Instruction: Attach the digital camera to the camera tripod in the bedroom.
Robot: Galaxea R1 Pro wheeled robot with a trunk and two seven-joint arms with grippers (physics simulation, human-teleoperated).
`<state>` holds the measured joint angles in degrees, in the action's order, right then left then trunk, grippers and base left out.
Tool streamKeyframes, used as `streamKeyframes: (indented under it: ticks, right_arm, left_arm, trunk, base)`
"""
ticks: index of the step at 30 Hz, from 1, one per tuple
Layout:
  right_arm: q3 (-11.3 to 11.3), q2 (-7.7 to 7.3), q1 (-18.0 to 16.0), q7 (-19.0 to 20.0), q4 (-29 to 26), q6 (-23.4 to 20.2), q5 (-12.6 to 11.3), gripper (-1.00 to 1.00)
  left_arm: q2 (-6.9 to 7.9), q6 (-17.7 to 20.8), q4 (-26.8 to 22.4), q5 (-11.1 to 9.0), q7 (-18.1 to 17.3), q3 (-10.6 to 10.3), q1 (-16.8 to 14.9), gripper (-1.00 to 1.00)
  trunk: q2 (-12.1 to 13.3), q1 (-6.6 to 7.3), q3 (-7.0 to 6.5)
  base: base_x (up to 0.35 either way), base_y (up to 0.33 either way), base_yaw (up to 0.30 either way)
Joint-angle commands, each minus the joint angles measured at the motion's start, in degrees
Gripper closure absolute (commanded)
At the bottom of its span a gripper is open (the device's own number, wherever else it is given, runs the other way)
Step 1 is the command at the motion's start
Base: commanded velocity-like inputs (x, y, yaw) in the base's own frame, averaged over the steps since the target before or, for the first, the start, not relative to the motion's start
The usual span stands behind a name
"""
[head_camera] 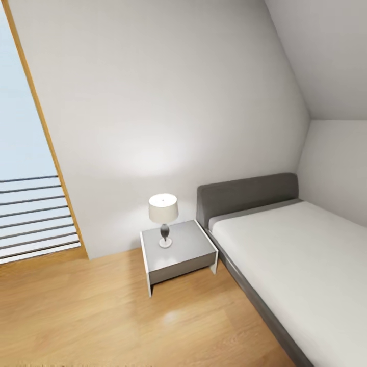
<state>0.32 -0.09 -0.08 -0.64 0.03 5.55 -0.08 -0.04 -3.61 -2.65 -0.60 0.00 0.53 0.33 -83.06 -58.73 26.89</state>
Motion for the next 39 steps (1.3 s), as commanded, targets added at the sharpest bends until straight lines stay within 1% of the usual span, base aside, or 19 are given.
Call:
streamKeyframes:
  ticks: [1,39]
  right_arm:
    - [0.0,0.0,0.0,-0.1,0.0,0.2,0.0,-1.0]
    - [0.0,-0.08,0.0,-0.1,0.0,0.2,-0.1,-1.0]
  left_arm:
    - [0.01,-0.1,-0.1,0.0,0.0,0.0,0.0,-1.0]
    - [0.13,-0.3,-0.1,0.1,0.1,0.1,0.0,-1.0]
  trunk:
    - [0.0,0.0,0.04]
    - [0.0,0.0,0.04]
  base:
    - [0.0,0.0,0.199]
    - [0.0,0.0,0.199]
